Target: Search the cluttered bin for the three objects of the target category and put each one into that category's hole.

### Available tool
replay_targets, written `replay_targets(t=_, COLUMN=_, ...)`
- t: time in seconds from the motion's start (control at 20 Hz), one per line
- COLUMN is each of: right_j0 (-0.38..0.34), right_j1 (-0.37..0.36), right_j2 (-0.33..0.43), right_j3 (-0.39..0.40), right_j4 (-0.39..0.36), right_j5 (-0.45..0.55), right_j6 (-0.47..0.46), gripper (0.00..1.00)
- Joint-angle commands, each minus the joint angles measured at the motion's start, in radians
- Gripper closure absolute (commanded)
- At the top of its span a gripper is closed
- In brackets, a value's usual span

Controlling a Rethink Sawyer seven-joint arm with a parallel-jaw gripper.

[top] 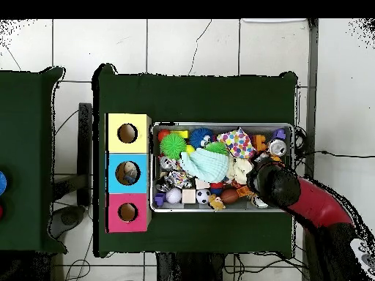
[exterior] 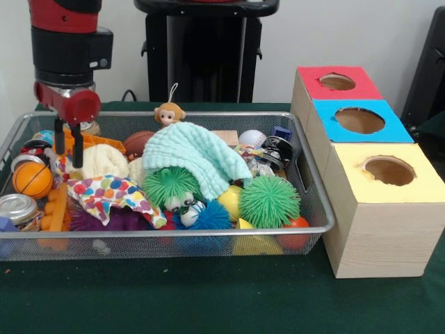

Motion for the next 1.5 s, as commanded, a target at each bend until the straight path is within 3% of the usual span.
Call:
replay_targets(t=0.05, right_j0=0.03, right_j1=0.098, right_j2=0.065, right_j3=0.009, right_j4=-0.069, right_j5=-0.065, right_j6=0.028, gripper=0.0)
replay_targets(t=0.4, right_j0=0.029, right_j1=0.11, right_j2=0.063, right_j3=0.015, right_j4=-0.074, right_j5=-0.089, right_j6=0.041, gripper=0.0)
replay_targets(t=0.9, right_j0=-0.033, right_j1=0.191, right_j2=0.082, right_j3=0.009, right_j4=-0.125, right_j5=-0.156, right_j6=0.007, gripper=0.0)
replay_targets(t=1.5, right_j0=-0.086, right_j1=0.253, right_j2=0.107, right_j3=-0.092, right_j4=-0.178, right_j5=-0.133, right_j6=-0.036, gripper=0.0)
